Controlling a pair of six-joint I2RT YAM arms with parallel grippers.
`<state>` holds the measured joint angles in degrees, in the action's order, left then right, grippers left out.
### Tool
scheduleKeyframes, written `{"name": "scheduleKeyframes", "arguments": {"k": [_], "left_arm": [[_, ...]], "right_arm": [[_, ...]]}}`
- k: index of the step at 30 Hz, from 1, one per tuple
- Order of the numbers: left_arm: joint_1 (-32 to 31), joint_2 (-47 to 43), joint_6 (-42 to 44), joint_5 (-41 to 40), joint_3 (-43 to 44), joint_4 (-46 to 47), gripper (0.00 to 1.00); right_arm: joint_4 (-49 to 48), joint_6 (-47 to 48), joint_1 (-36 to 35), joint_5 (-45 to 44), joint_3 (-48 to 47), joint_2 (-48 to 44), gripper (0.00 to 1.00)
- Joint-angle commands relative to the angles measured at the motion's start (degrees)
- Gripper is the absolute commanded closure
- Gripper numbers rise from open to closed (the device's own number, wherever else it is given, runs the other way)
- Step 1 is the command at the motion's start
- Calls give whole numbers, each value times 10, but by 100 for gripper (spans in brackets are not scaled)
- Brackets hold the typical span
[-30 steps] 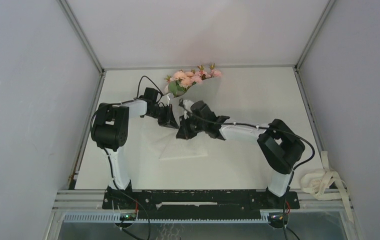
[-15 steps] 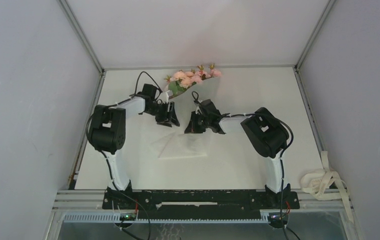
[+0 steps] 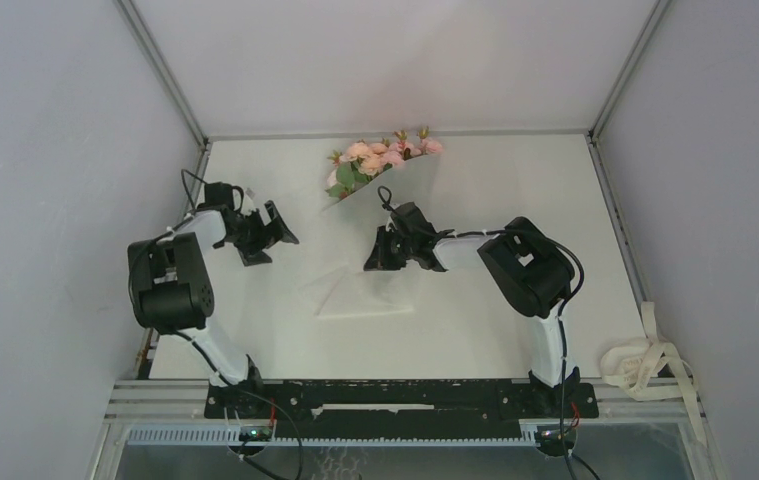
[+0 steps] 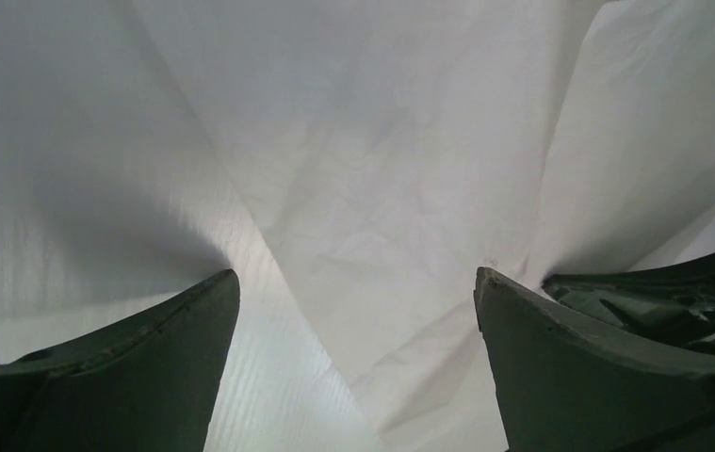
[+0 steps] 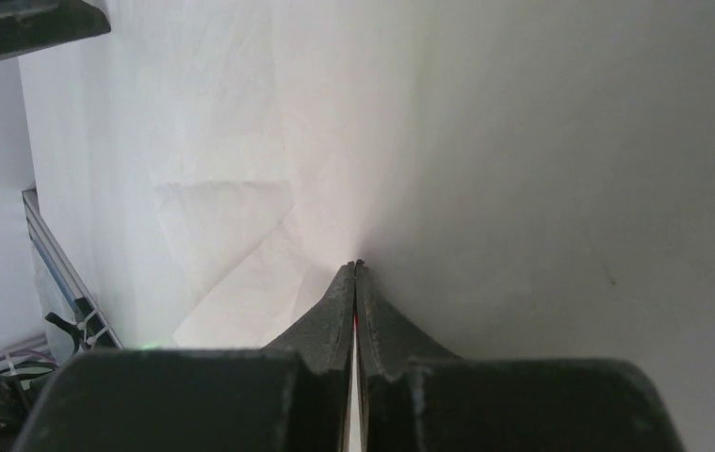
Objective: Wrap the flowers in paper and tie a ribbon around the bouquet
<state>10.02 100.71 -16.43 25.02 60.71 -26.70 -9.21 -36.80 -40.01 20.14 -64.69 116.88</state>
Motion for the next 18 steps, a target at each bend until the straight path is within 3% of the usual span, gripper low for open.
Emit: {"name": "scheduleKeyframes", "arguments": {"k": [1,6,13,18], "left_arm": [[-16,28,-47,17,-16,30,0],[-24,50,-43,51,4,26,0],[-78,98,-38,180,9,-2,2],[-78,57,-38,193,-7,-2,4]], "right_arm": [[28,7,-6,-16,-1,-2,93],[24,4,-9,-15,-1,-2,93],[27,5,-8,-14,-1,-3,93],[33,7,-9,-14,-1,-7,92]]}}
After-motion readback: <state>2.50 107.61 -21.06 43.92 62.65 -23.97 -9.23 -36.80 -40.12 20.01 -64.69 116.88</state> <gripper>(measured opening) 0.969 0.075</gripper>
